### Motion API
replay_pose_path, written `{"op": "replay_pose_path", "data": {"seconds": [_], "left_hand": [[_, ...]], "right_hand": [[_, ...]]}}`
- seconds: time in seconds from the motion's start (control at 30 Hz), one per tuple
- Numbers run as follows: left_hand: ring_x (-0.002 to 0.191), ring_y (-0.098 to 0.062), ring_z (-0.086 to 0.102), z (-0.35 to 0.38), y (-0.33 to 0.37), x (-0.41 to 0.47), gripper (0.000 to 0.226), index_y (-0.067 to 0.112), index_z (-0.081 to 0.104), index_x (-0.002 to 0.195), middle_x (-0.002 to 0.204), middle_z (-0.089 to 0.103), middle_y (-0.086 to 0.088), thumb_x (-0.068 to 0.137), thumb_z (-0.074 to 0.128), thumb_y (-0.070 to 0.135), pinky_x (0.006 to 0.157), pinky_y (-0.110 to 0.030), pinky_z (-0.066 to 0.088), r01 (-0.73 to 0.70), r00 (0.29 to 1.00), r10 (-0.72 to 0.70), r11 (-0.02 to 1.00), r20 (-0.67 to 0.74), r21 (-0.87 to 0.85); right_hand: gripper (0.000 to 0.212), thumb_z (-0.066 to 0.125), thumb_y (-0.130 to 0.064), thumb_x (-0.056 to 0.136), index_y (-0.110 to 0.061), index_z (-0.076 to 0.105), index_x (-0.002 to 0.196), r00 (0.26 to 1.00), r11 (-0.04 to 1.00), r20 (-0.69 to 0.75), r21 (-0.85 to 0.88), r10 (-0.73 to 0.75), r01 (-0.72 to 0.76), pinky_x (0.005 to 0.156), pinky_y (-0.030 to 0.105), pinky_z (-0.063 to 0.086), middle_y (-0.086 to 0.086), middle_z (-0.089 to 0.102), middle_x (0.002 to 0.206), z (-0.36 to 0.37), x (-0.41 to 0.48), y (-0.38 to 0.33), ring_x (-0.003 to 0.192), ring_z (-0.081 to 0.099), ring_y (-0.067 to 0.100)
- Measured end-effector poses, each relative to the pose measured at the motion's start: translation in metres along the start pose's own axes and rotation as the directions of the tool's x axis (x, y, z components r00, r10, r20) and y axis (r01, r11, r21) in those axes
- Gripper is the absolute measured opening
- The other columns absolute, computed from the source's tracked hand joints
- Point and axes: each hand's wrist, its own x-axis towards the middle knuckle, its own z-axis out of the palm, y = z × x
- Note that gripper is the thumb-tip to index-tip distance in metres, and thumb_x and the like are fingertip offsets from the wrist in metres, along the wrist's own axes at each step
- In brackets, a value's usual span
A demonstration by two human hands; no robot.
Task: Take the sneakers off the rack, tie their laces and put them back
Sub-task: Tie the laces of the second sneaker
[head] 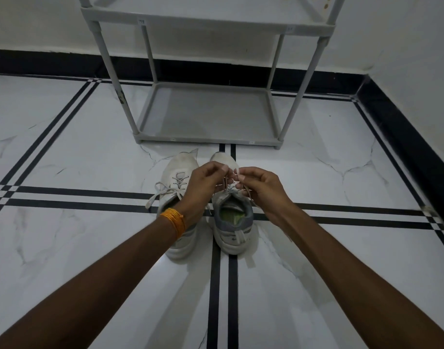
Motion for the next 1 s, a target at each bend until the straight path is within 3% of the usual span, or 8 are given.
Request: {"op": "replay_pose_path", "data": {"seconds": [0.07, 0.2, 0.37, 0.5, 0.6, 0.77, 0.9, 1.0], "left_hand": [[0.091, -0.017, 0.069, 0.0, -0.005, 0.001, 0.018, 0.006, 0.067, 0.103, 0.099, 0.073, -0.009, 0.097, 0.054, 0.017, 0.07, -0.019, 0.054, -0.099, 0.995, 0.1, 0.986, 0.0, 0.132], [0.079, -0.015, 0.07, -0.002, -0.012, 0.002, 0.02, 0.01, 0.071, 0.108, 0.1, 0.074, -0.003, 0.095, 0.058, 0.018, 0.061, -0.023, 0.056, -0.194, 0.98, 0.201, 0.935, 0.009, 0.296], [0.084, -0.015, 0.072, -0.003, -0.019, 0.003, 0.025, 0.008, 0.071, 0.114, 0.102, 0.075, -0.006, 0.092, 0.062, 0.017, 0.073, -0.025, 0.058, -0.154, 0.987, 0.163, 0.949, -0.011, 0.276], [0.078, -0.009, 0.071, -0.003, -0.015, 0.002, 0.015, 0.006, 0.073, 0.099, 0.09, 0.075, -0.005, 0.084, 0.072, 0.011, 0.062, -0.015, 0.051, -0.098, 0.995, 0.103, 0.973, -0.012, 0.21], [0.071, -0.009, 0.072, -0.004, -0.011, 0.003, 0.023, 0.006, 0.059, 0.092, 0.081, 0.074, -0.006, 0.078, 0.078, 0.008, 0.057, -0.016, 0.051, -0.028, 0.998, 0.035, 0.993, -0.056, 0.116], [0.081, -0.02, 0.074, -0.007, -0.005, 0.008, 0.054, 0.014, 0.051, 0.121, 0.088, 0.076, -0.014, 0.076, 0.08, 0.009, 0.066, -0.019, 0.056, 0.064, 0.981, -0.085, 0.99, 0.172, 0.128], [0.089, -0.027, 0.073, -0.009, -0.008, 0.012, 0.036, 0.005, 0.067, 0.112, 0.094, 0.075, -0.018, 0.079, 0.077, 0.013, 0.082, -0.032, 0.059, 0.068, 0.974, -0.101, 0.984, 0.203, 0.164], [0.088, -0.026, 0.072, -0.009, -0.012, 0.014, 0.024, 0.003, 0.071, 0.105, 0.097, 0.074, -0.017, 0.083, 0.074, 0.012, 0.081, -0.031, 0.06, 0.068, 0.987, -0.087, 0.987, 0.134, 0.145]], "right_hand": [[0.022, 0.066, -0.007, 0.088, -0.007, 0.069, 0.11, 1.0, 1.0, -0.012, 0.007, -0.003, 0.003, 0.064, 0.022, 0.054, 0.008, 0.074, 0.095, 0.001, 0.001, 0.003, 0.077, 0.068, 0.013], [0.029, 0.062, 0.0, 0.09, -0.005, 0.065, 0.118, 1.0, 0.999, -0.007, 0.039, 0.022, -0.021, 0.071, 0.025, 0.058, 0.016, 0.073, 0.105, 0.0, 0.002, 0.004, 0.081, 0.072, 0.017], [0.028, 0.061, 0.0, 0.091, -0.007, 0.067, 0.117, 0.999, 1.0, 0.023, -0.001, 0.028, -0.028, 0.081, 0.032, 0.059, 0.014, 0.074, 0.102, 0.001, 0.001, 0.001, 0.082, 0.073, 0.019], [0.028, 0.062, 0.002, 0.089, -0.006, 0.067, 0.115, 0.999, 0.998, -0.003, -0.031, 0.046, -0.046, 0.08, 0.031, 0.059, 0.02, 0.074, 0.097, -0.001, 0.003, 0.003, 0.084, 0.071, 0.027], [0.025, 0.068, 0.001, 0.086, -0.006, 0.065, 0.11, 0.999, 0.995, 0.0, -0.091, 0.04, -0.04, 0.07, 0.027, 0.058, 0.019, 0.075, 0.092, -0.001, 0.001, 0.0, 0.079, 0.074, 0.025], [0.03, 0.067, 0.002, 0.084, -0.014, 0.058, 0.107, 1.0, 0.94, 0.017, -0.341, -0.024, 0.028, 0.059, 0.023, 0.058, 0.015, 0.075, 0.087, -0.001, 0.002, -0.004, 0.069, 0.073, 0.016], [0.033, 0.072, -0.006, 0.083, -0.021, 0.057, 0.108, 0.99, 0.855, 0.098, -0.5, -0.103, 0.139, 0.074, 0.045, 0.062, 0.009, 0.075, 0.088, -0.003, 0.003, -0.01, 0.082, 0.074, 0.025], [0.032, 0.072, -0.008, 0.084, -0.02, 0.057, 0.109, 0.984, 0.821, 0.147, -0.545, -0.104, 0.168, 0.077, 0.047, 0.062, 0.008, 0.076, 0.088, -0.005, 0.003, -0.014, 0.082, 0.074, 0.024]]}}
